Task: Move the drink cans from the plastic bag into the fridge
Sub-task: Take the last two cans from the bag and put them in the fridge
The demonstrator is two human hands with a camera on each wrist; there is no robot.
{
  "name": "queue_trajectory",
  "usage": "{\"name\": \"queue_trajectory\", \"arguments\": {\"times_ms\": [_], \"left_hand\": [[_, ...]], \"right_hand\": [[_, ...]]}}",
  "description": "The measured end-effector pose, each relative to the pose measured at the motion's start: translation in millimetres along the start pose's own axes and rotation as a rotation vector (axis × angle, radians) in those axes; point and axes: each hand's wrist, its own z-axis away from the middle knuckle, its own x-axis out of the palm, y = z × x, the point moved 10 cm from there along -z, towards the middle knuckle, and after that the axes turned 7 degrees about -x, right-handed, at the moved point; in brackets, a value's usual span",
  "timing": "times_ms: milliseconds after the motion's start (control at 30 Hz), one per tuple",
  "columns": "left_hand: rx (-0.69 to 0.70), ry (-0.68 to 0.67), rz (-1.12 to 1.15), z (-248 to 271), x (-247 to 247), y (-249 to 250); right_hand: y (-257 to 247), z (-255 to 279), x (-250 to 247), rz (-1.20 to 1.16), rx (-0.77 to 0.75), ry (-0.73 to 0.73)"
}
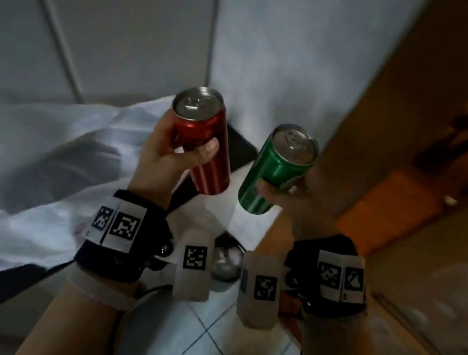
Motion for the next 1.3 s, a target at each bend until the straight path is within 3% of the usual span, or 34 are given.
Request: {"name": "queue_trajectory", "arguments": {"times_ms": [100, 300, 467, 633, 867, 1133, 1300], "left_hand": [[-0.033, -0.268, 0.041, 17, 97, -9], [-0.071, -0.617, 0.030, 101, 285, -20], [-0.161, -0.923, 0.131, 227, 441, -28], [-0.208, -1.126, 0.130, 390, 579, -33], [-0.316, -1.379, 0.157, 575, 701, -27], [-0.330, -1.601, 0.140, 722, 831, -28], [-0.345, -1.731, 0.198, 802, 935, -34]], "right_hand": [[-22, 45, -86, -0.049, -0.013, 0.212], [-72, 178, -250, 0.051, -0.041, 0.624], [-127, 324, -362, 0.220, -0.073, 0.880], [-180, 496, -462, 0.357, -0.085, 1.092], [-220, 667, -557, 0.462, -0.019, 1.297], [-245, 815, -647, 0.512, -0.017, 1.630], [-258, 888, -731, 0.590, 0.008, 1.770]]}}
